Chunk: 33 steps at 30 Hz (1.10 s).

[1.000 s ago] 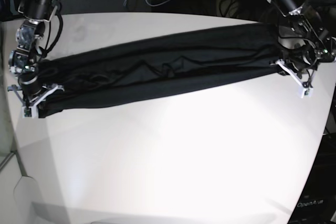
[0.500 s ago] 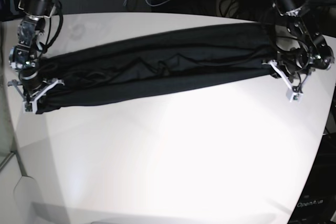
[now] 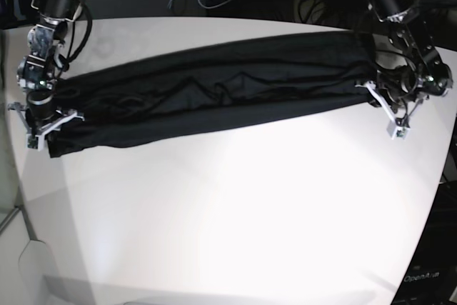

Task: Fold the T-shirt properly
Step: 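Stretch the strip taut between both grippers and lift it slightly, then move the right gripper along the strip toward its middle and grasp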

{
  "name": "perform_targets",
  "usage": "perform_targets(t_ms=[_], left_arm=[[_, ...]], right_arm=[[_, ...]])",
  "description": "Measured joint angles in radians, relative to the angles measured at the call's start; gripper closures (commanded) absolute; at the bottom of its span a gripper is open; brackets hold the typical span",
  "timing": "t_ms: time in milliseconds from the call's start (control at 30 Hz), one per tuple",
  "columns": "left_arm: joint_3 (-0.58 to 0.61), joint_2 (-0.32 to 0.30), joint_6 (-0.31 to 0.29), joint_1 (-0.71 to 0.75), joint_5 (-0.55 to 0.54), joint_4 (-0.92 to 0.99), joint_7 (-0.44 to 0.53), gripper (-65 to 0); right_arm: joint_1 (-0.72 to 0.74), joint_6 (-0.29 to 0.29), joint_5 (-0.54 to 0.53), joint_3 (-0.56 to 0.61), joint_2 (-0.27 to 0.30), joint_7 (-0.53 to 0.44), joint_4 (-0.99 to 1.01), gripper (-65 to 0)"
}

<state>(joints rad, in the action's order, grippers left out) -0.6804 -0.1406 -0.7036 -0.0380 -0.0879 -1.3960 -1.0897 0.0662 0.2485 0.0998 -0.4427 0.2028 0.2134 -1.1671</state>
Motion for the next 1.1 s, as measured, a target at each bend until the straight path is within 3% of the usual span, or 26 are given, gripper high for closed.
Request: perform_targets(t_ms=[200, 333, 600, 733, 867, 1100], left_arm=[[-0.003, 0.001, 0.0, 0.01, 0.002, -0.002, 0.026, 0.0], [-0.006, 0.004, 0.0, 0.012, 0.01, -0.002, 0.049, 0.0], [-0.006, 0.003, 0.0, 0.023, 0.005, -0.002, 0.071, 0.0], [-0.01, 0.01, 0.0, 0.023, 0.005, -0.002, 0.073, 0.0], [-0.011, 0.018, 0.001, 0.021, 0.006, -0.004, 0.069, 0.0], [-0.012, 0.03, 0.004, 0.021, 0.016, -0.013, 0.07, 0.0]], right_arm=[[-0.005, -0.002, -0.003, -0.011, -0.035, 0.003, 0.0, -13.5], [-0.003, -0.003, -0.003, -0.092, -0.079, -0.043, -0.07, -13.5], [-0.004, 0.003, -0.003, -0.09, -0.134, -0.043, -0.126, -13.6], [-0.026, 0.114, 0.001, -0.093, -0.184, -0.039, -0.178, -13.3], [-0.064, 0.182, 0.053, -0.085, -0.247, -0.044, -0.246, -13.3], [-0.185, 0.2, 0.129, 0.031, -0.282, -0.044, -0.339, -13.3]])
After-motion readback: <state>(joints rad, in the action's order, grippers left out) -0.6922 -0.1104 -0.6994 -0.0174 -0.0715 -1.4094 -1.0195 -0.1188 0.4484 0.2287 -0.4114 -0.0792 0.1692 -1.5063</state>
